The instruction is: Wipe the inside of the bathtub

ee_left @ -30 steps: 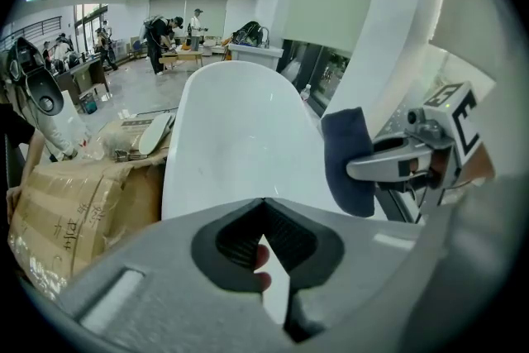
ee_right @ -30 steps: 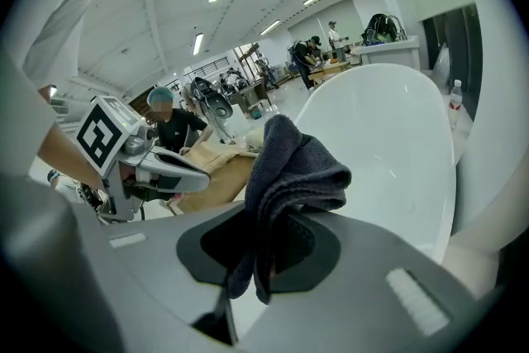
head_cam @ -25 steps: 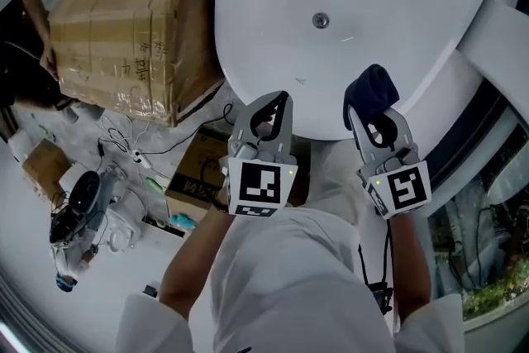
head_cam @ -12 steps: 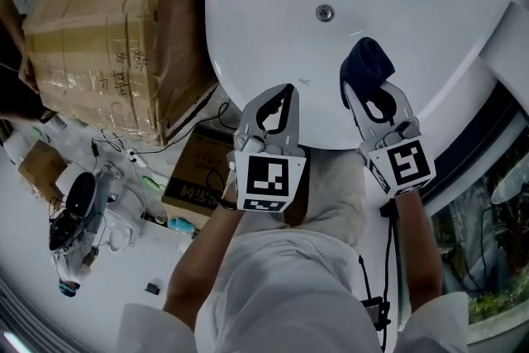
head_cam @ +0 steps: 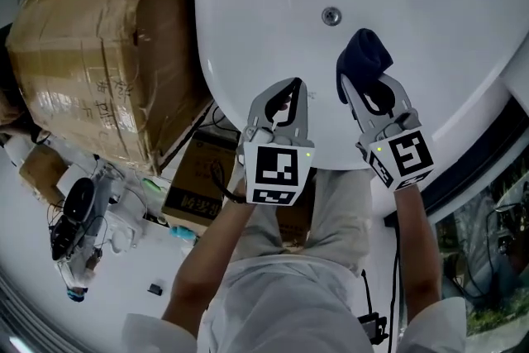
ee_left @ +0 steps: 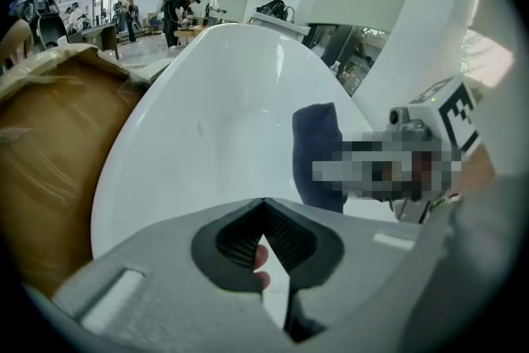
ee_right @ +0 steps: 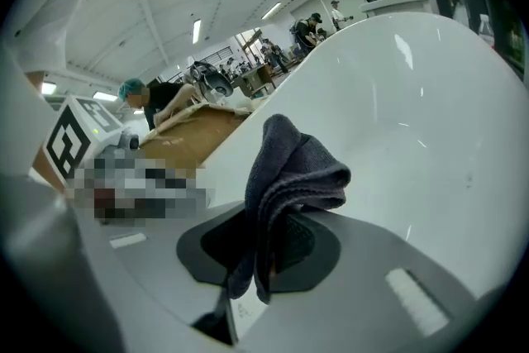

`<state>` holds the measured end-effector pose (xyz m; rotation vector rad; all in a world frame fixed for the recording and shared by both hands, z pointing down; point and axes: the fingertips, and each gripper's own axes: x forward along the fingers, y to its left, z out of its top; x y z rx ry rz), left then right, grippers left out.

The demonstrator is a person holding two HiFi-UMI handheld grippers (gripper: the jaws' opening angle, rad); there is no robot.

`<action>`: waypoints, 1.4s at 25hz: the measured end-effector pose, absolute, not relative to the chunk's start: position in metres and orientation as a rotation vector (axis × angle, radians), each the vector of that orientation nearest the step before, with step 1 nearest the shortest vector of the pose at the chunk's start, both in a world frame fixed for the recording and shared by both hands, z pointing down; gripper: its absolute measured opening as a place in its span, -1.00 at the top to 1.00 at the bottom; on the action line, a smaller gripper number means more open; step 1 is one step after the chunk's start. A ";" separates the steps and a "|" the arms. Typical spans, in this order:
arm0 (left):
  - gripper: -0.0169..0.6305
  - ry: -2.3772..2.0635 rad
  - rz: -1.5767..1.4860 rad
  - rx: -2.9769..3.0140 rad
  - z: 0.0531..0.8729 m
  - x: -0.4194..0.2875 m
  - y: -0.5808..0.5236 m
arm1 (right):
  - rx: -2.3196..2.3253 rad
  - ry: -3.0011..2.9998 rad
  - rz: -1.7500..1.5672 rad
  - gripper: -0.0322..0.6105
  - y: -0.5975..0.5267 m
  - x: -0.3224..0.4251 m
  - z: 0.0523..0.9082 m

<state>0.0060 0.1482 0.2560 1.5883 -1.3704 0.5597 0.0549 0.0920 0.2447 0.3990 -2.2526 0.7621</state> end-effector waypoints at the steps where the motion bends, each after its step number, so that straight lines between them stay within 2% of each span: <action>1: 0.95 -1.369 0.560 1.585 0.262 0.007 0.148 | 0.395 -2.248 0.741 0.72 0.091 0.055 0.254; 35: 0.95 -1.439 0.505 1.458 0.401 0.004 0.139 | 0.192 -2.164 0.680 0.73 0.095 0.034 0.453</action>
